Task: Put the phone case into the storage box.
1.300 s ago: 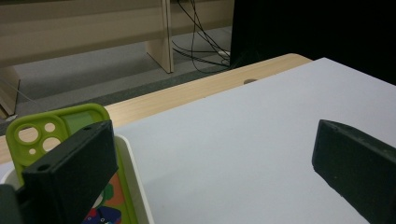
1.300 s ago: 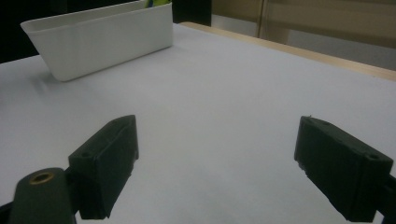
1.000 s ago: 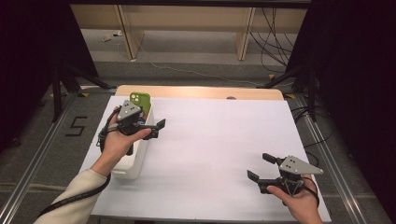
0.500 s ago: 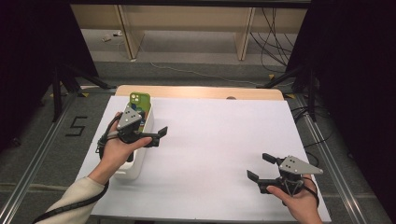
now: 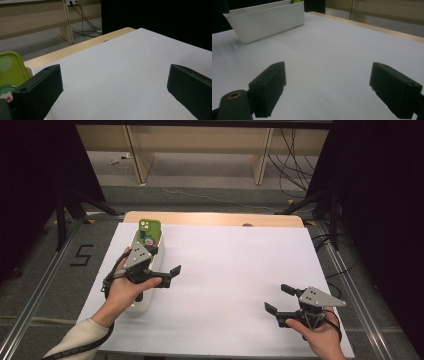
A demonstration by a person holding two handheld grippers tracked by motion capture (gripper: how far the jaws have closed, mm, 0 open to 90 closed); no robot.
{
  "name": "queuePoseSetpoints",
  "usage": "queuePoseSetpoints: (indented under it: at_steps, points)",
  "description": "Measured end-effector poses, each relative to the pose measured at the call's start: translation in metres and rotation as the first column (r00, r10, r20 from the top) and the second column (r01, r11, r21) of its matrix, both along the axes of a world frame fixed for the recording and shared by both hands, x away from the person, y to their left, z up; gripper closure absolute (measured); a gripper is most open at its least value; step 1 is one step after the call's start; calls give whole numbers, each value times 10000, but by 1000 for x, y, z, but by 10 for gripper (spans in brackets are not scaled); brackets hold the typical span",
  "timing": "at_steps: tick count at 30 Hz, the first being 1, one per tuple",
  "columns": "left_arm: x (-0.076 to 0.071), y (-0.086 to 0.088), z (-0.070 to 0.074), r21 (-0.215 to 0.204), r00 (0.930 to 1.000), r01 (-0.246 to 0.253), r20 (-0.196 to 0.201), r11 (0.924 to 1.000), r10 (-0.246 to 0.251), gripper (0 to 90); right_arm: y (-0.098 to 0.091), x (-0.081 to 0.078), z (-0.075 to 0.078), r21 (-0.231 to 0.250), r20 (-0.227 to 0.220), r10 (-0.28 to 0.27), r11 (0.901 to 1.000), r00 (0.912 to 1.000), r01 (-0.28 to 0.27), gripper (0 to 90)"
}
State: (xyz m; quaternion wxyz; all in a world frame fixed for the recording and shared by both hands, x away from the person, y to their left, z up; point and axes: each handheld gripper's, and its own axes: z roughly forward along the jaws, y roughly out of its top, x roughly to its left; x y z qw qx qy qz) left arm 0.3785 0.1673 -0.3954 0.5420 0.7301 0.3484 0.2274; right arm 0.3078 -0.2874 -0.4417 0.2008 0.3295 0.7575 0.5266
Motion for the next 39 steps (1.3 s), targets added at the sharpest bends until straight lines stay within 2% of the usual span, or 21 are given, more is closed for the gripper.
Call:
queuePoseSetpoints:
  at_steps: [10,39]
  points:
    - [-11,3,-4,-47,9997,216,63,9998,-216,0,0,0,0,-5,-7,11,10000,10000,-11,148]
    - [-26,16,-12,-58,9997,207,123,9998,-206,0,0,0,0,-9,2,9,10000,10000,-9,148]
